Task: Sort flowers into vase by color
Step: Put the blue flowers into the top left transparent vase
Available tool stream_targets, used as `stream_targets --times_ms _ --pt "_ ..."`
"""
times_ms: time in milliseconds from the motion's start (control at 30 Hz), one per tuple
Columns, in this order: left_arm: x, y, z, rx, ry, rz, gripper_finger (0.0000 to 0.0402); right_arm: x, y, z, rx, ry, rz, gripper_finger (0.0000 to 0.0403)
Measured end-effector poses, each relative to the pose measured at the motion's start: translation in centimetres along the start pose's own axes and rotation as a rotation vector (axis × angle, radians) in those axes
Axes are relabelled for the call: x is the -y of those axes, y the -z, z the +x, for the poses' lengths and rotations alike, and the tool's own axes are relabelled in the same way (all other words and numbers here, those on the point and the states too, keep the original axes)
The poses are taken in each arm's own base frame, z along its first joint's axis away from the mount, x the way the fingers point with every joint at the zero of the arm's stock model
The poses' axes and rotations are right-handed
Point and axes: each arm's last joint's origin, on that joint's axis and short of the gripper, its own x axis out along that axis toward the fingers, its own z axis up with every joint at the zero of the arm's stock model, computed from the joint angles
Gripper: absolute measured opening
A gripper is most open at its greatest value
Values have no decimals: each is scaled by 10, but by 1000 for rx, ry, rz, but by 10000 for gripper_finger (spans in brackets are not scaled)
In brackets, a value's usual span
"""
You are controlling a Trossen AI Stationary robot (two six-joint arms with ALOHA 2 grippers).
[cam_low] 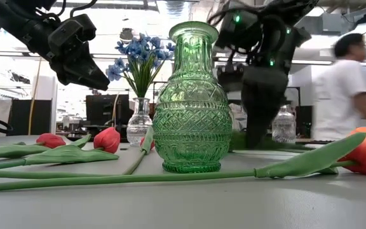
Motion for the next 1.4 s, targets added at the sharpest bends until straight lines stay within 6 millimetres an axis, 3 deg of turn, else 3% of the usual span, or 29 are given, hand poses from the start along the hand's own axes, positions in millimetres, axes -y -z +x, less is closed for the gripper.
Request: stream_targets --times_ms 467,867,1200,1400 --pt "0 0 0 5 -9 0 167 -4 -10 -88 326 -115 2 41" --pt "-1 -1 0 15 -25 -2 167 14 -15 -157 671 -77 11 41" --pt "0 -4 0 48 -23 -9 167 45 -30 -196 971 24 -81 41" --pt "1 -6 0 67 -21 -7 167 62 -45 -196 1162 119 -137 40"
